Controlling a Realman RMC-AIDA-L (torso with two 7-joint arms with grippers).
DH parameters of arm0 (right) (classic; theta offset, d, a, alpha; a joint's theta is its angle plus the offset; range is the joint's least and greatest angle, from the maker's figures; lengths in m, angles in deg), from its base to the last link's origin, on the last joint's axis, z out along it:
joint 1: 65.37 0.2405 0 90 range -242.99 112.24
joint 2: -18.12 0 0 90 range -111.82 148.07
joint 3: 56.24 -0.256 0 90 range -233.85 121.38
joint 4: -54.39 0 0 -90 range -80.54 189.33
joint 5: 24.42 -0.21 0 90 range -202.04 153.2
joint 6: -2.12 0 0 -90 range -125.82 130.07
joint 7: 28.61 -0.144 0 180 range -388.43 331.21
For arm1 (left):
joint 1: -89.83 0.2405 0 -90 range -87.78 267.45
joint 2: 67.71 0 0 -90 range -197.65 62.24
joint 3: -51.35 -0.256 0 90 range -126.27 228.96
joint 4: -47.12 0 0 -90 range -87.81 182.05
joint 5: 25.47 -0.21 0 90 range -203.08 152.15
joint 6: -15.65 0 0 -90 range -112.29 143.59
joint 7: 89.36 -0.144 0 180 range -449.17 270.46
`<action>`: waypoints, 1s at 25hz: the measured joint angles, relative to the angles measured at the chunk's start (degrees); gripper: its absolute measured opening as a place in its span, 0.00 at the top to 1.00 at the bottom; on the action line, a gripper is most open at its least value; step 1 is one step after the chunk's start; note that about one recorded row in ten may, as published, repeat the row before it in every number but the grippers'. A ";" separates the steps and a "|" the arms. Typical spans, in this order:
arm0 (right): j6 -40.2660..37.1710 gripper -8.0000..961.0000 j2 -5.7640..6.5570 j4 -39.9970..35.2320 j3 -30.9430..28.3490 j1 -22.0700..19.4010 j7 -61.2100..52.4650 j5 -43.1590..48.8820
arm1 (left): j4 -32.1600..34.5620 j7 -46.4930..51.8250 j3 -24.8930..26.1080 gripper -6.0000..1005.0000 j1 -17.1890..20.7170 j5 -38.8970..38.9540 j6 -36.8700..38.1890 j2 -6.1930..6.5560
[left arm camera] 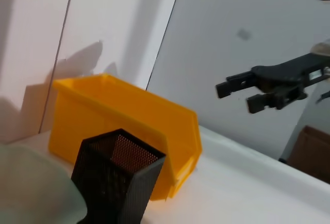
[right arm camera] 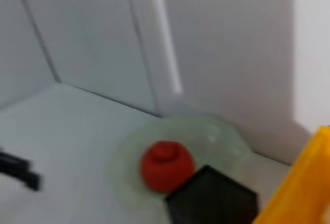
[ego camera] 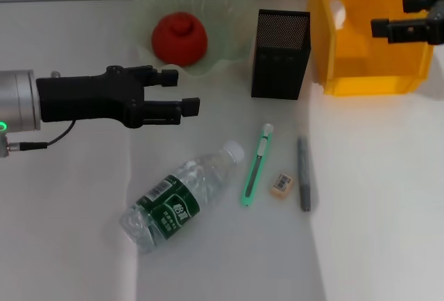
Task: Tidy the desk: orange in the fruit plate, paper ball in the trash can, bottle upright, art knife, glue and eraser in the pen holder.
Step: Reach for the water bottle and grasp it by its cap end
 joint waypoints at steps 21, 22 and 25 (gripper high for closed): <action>-16.51 0.12 0.61 41.00 -4.27 -13.08 39.74 -15.94 | 31.06 57.06 -33.87 0.22 -12.83 -34.75 -7.22 -2.41; -16.51 0.12 0.61 41.00 -4.27 -13.08 39.74 -15.94 | 31.06 57.06 -33.87 0.22 -12.83 -34.75 -7.22 -2.41; -15.96 0.12 0.63 42.71 -4.27 -12.79 40.20 -15.64 | 29.04 62.07 -37.75 0.23 -13.69 -36.90 -9.06 -2.44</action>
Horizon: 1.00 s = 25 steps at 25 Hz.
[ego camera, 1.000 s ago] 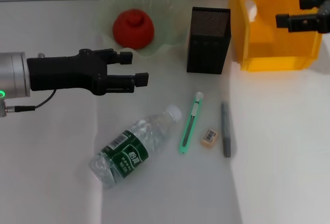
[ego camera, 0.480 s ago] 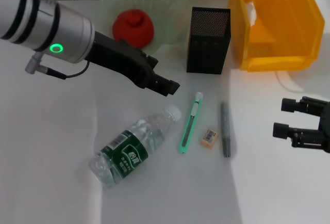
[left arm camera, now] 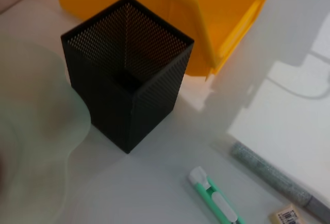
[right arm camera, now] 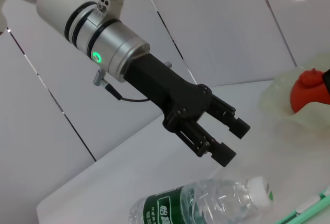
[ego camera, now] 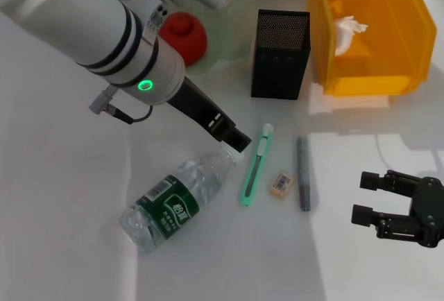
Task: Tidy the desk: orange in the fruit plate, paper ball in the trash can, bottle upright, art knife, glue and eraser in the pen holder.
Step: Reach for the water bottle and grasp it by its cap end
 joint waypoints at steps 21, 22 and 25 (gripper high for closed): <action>2.51 0.12 -0.31 3.89 0.40 2.08 0.57 0.70 | -8.80 5.41 -9.01 0.23 -0.47 0.49 -9.75 -0.03; 2.51 0.12 -0.31 3.89 0.40 2.08 0.57 0.70 | -8.80 5.41 -9.01 0.24 -0.47 0.49 -9.75 -0.03; 2.58 0.12 -0.28 4.26 0.44 2.30 0.59 0.70 | -10.40 5.42 -9.92 0.24 -0.86 0.91 -10.93 -0.03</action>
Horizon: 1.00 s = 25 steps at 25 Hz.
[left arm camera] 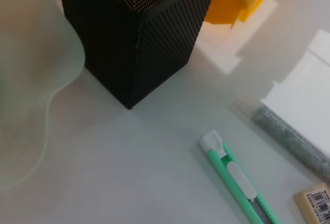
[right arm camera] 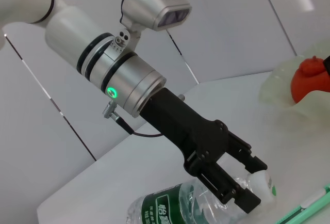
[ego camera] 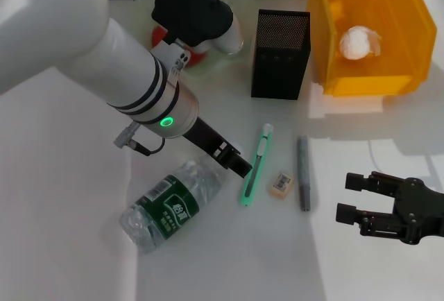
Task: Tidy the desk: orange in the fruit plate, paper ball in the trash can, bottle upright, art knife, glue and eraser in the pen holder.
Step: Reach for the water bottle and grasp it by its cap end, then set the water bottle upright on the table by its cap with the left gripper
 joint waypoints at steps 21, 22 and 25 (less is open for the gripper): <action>0.60 0.12 0.00 0.93 -0.29 0.04 0.13 -0.01 | -0.50 0.14 -1.58 0.51 0.06 0.21 -1.06 0.00; 0.60 0.12 0.00 0.93 -0.29 0.04 0.13 -0.01 | -0.08 0.07 -1.60 0.53 0.14 0.21 -0.90 0.00; 0.60 0.12 0.02 0.94 -0.35 0.12 0.13 -0.01 | 0.76 -0.22 -1.59 0.56 0.47 0.10 -0.80 0.00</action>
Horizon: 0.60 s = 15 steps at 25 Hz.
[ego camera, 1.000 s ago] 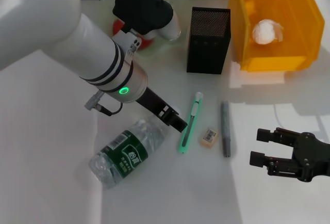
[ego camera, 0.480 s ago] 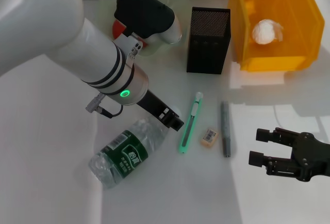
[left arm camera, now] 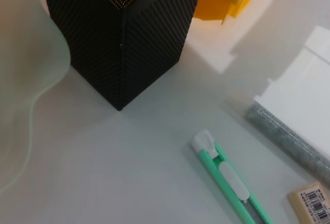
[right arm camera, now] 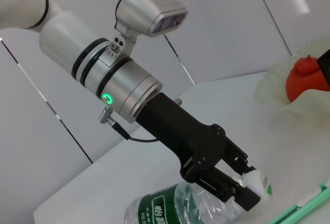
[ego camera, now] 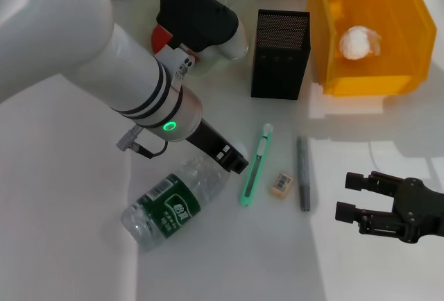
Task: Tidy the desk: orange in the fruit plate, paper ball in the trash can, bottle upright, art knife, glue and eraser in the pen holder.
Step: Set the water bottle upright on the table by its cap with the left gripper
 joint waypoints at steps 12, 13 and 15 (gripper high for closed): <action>-0.03 0.12 -0.18 -0.03 -0.09 0.44 0.00 0.00 | 14.87 -8.83 5.66 0.56 11.09 1.53 -0.75 0.38; -0.03 0.12 -0.19 -0.03 -0.08 0.48 0.00 0.00 | 15.94 -10.44 6.98 0.56 12.48 3.03 -0.85 0.43; -0.03 0.12 -0.18 -0.03 -0.10 0.55 0.00 0.00 | 16.79 -13.40 9.13 0.56 14.13 5.86 -0.95 0.46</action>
